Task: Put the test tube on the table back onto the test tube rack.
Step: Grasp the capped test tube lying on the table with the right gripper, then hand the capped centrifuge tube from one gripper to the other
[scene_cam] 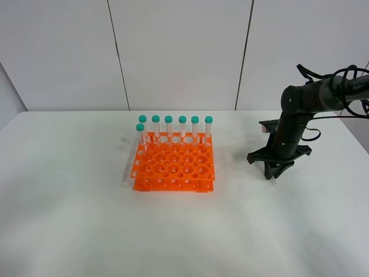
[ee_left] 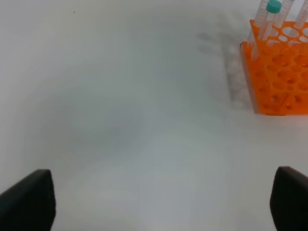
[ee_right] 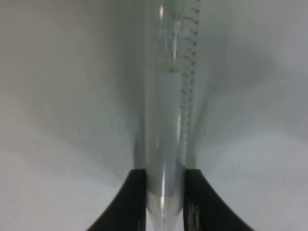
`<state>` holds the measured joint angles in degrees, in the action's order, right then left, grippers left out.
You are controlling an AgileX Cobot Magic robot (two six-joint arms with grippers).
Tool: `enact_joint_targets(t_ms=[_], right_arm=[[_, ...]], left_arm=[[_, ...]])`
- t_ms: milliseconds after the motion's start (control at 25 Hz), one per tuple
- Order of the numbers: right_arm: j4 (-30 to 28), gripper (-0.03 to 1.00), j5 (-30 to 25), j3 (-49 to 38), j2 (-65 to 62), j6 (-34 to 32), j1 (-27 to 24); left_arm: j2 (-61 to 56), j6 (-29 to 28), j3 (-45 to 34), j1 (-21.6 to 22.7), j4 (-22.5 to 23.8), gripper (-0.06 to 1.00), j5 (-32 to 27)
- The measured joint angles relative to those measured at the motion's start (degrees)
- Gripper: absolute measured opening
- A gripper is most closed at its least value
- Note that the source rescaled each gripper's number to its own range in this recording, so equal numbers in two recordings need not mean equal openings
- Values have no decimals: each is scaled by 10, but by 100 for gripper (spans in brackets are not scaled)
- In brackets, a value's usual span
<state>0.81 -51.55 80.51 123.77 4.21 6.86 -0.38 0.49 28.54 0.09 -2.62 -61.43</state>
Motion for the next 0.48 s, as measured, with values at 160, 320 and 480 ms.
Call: enact_joint_targets(t_ms=[160, 320, 480], right_arm=[[0, 0, -2, 0, 0, 0, 0], [0, 0, -13, 1, 0, 13, 0], [-4, 0, -29, 2, -7, 47, 0]], left_arm=[[0, 0, 0, 0, 0, 97, 0], [0, 0, 0, 0, 0, 97, 0], [0, 8, 0, 0, 0, 97, 0]])
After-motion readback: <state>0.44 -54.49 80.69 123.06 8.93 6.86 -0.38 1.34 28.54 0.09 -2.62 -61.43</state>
